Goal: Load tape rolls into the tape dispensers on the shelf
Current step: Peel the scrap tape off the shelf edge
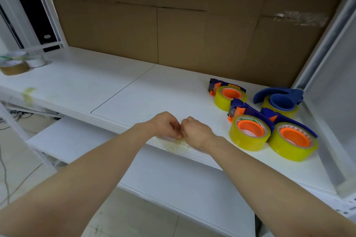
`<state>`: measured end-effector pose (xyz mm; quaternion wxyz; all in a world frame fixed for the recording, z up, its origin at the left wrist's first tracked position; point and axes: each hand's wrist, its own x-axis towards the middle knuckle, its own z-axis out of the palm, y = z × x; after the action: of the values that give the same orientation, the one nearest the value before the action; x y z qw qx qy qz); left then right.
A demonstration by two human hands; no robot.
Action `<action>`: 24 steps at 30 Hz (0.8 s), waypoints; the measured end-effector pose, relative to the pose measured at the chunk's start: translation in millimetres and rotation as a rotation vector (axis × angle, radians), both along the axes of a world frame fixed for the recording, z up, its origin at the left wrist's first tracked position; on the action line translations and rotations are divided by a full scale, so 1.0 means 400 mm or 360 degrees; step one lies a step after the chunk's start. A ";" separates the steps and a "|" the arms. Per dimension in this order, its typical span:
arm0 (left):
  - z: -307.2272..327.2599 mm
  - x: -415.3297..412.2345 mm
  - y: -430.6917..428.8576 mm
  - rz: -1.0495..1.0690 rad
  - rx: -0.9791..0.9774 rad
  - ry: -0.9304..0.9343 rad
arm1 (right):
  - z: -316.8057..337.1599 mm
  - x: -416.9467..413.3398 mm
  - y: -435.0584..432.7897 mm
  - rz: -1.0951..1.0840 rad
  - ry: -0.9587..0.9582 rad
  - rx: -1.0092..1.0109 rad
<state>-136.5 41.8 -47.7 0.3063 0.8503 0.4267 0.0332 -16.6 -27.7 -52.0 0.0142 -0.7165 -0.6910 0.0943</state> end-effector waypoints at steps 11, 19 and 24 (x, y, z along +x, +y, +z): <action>0.024 -0.032 -0.072 -0.0012 -0.0435 -0.0421 | 0.060 0.025 -0.076 -0.0120 0.0527 0.0108; 0.057 -0.060 -0.119 0.0239 -0.0526 -0.0759 | 0.089 0.029 -0.091 -0.0357 0.1559 0.0122; 0.074 -0.113 -0.102 0.0443 -0.0570 -0.0734 | 0.042 0.055 -0.082 -0.0624 0.1155 0.0091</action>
<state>-181.9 1.2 -18.0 0.5322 0.6864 0.4573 0.1910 5.3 -60.4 -35.1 0.2945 -0.7541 -0.4940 0.3171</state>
